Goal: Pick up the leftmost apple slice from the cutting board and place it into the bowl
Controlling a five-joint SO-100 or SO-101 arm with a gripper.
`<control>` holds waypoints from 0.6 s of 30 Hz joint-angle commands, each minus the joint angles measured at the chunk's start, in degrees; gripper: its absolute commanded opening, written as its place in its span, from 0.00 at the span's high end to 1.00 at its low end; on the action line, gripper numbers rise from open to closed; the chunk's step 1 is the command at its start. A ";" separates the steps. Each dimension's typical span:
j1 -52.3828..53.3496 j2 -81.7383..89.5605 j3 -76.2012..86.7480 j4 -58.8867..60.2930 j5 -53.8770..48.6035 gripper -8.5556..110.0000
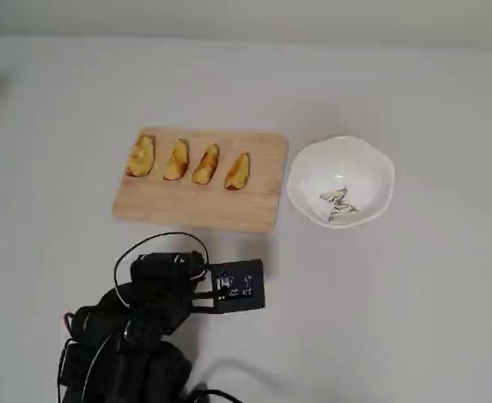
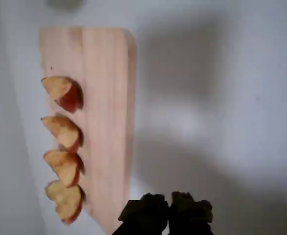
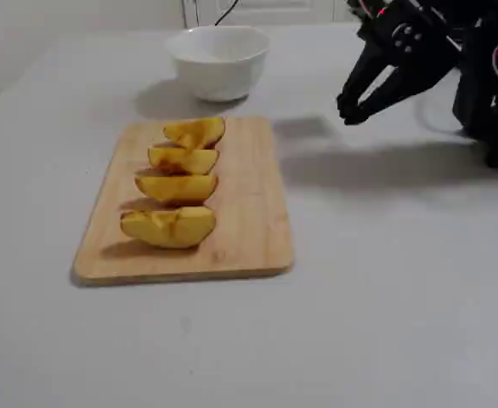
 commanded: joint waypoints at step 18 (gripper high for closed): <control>-1.32 0.62 0.00 -1.05 -1.58 0.93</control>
